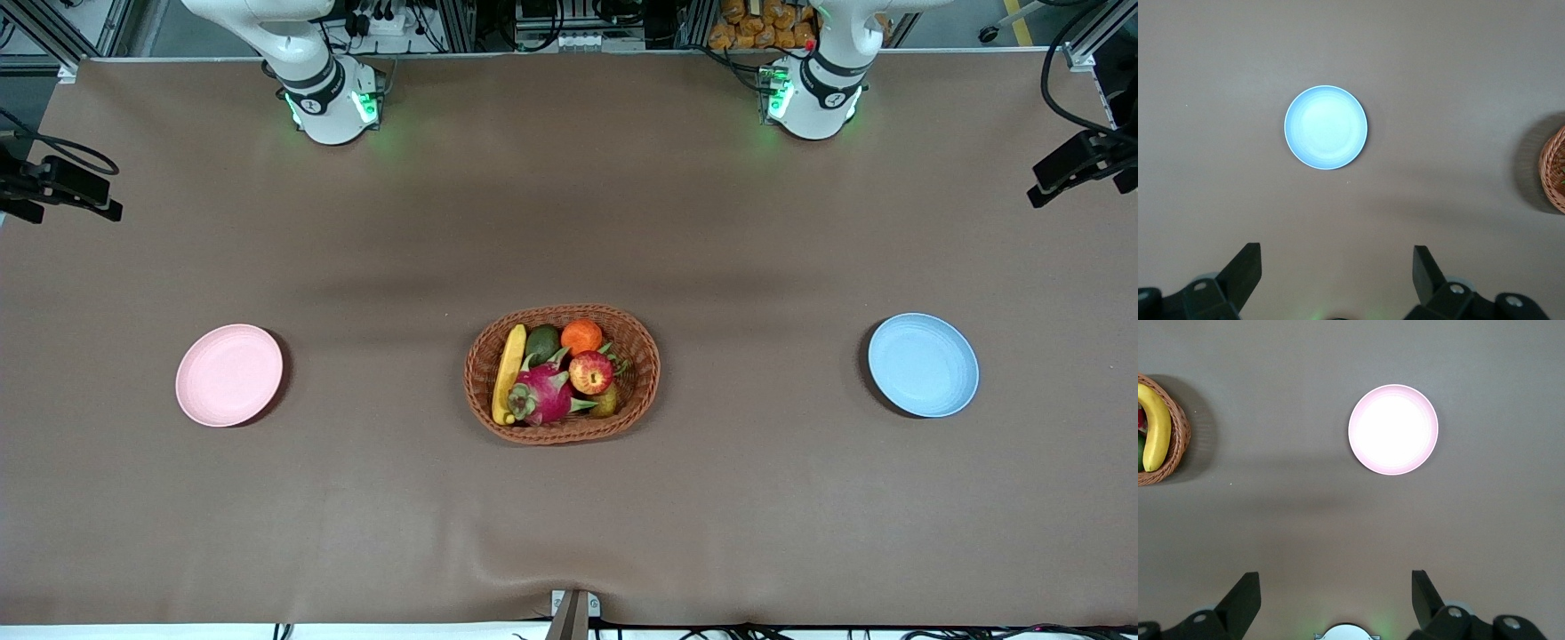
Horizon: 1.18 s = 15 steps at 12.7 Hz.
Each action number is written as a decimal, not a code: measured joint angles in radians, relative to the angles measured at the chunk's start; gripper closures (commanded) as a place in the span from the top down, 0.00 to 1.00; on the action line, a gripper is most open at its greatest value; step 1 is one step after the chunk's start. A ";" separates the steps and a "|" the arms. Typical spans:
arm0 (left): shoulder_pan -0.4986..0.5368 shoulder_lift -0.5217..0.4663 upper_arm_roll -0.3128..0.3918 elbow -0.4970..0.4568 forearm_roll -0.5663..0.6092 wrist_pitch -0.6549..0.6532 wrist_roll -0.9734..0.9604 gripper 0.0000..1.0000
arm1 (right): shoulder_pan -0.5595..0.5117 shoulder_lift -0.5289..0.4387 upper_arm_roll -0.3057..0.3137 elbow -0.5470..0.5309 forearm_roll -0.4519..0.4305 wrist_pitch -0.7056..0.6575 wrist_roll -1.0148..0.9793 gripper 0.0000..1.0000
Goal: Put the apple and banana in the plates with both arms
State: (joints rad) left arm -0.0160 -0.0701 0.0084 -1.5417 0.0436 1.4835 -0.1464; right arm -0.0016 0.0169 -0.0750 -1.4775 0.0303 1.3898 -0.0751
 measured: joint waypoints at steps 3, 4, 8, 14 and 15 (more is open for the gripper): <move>0.000 0.006 -0.042 0.000 -0.006 -0.029 -0.002 1.00 | 0.000 0.001 0.000 0.000 0.000 0.007 0.000 1.00; 0.000 0.006 -0.047 0.000 -0.006 -0.035 -0.002 1.00 | 0.001 0.002 0.000 0.000 0.000 0.011 0.000 1.00; 0.002 0.020 -0.046 -0.011 -0.019 -0.037 -0.001 1.00 | 0.001 0.008 -0.002 -0.004 0.000 0.011 -0.001 1.00; -0.018 0.126 -0.056 -0.021 -0.208 0.058 -0.002 1.00 | 0.001 0.034 -0.006 -0.013 0.000 0.014 -0.001 1.00; -0.044 0.160 -0.063 -0.024 -0.222 0.113 -0.014 1.00 | 0.001 0.042 -0.005 -0.013 0.000 0.019 -0.001 1.00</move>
State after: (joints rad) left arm -0.0603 0.0896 -0.0549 -1.5660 -0.1788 1.5963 -0.1599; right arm -0.0003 0.0584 -0.0800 -1.4905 0.0301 1.4085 -0.0756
